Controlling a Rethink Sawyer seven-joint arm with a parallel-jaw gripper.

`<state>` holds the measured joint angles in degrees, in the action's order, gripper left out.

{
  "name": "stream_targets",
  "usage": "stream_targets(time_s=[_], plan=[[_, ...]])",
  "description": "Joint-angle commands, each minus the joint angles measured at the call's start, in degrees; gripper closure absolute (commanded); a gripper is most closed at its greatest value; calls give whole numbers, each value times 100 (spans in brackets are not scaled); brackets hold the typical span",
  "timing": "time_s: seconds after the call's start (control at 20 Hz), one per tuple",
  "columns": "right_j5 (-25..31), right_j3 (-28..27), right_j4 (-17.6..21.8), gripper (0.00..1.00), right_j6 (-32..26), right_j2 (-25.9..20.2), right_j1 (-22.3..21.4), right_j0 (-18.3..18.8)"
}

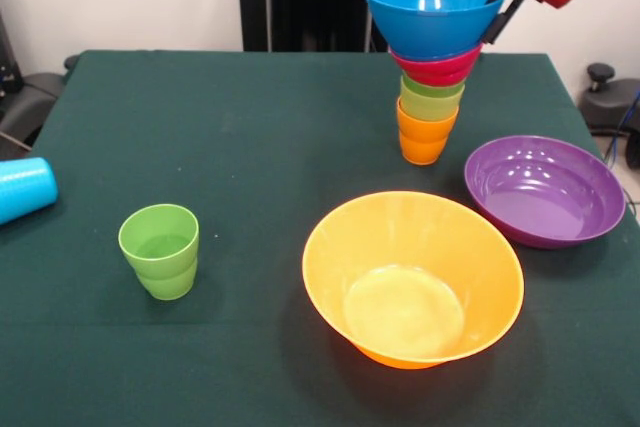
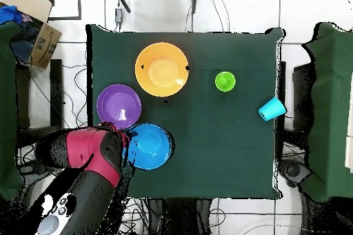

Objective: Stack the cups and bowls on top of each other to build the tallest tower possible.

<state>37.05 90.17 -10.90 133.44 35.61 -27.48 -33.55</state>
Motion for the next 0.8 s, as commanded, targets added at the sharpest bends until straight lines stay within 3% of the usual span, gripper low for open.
stream_targets(time_s=[0.05, 0.8], plan=[[-54, -141, -189, 100, 1209, -419, 93, -88], [-194, -97, -200, 100, 1130, -441, 66, -33]])
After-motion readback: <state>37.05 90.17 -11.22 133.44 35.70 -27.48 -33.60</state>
